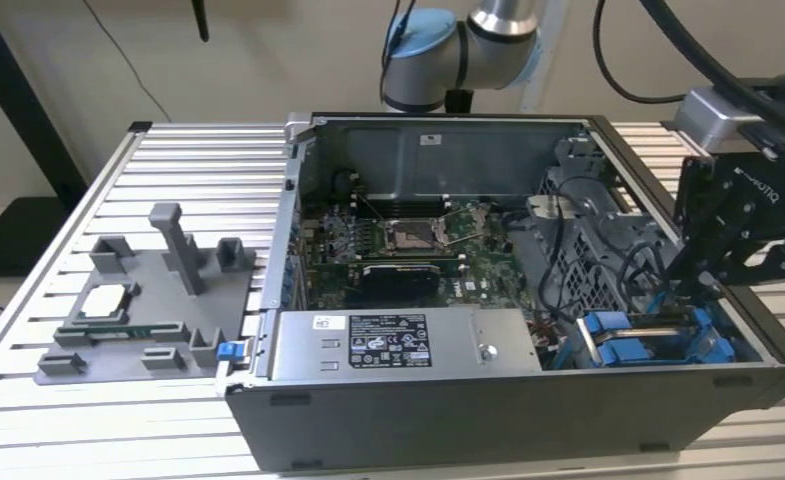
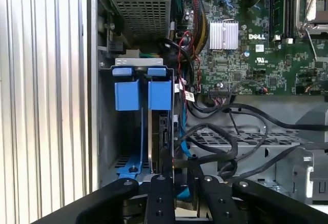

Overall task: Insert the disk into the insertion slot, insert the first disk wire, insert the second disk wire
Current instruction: 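Insert the second disk wire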

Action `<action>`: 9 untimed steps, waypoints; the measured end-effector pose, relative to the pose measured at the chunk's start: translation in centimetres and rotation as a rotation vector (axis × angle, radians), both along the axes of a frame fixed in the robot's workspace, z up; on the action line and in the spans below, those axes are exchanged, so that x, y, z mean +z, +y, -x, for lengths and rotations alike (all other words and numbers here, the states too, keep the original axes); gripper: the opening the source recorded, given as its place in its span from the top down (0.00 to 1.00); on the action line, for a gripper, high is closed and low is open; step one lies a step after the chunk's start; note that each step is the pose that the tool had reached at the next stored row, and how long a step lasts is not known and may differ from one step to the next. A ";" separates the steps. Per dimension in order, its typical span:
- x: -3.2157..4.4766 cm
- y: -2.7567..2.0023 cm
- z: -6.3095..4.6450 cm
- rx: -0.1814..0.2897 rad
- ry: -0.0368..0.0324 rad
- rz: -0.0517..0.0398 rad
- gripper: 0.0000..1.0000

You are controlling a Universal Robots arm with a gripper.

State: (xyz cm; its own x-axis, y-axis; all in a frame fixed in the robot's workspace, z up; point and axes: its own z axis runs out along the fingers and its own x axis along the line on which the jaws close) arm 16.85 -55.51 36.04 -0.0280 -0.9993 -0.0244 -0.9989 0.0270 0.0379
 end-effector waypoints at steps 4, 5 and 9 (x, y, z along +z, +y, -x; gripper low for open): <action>0.11 -0.65 -0.2 0.000 0.0040 -0.0237 0.00; 0.14 -0.81 -0.2 0.000 0.0053 -0.0285 0.00; 0.32 -1.43 -0.4 0.000 0.0101 -0.0475 0.00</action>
State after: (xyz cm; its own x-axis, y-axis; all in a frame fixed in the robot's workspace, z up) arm 17.20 -56.94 36.36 -0.0286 -0.9970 -0.0715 -0.9985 0.0251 0.0492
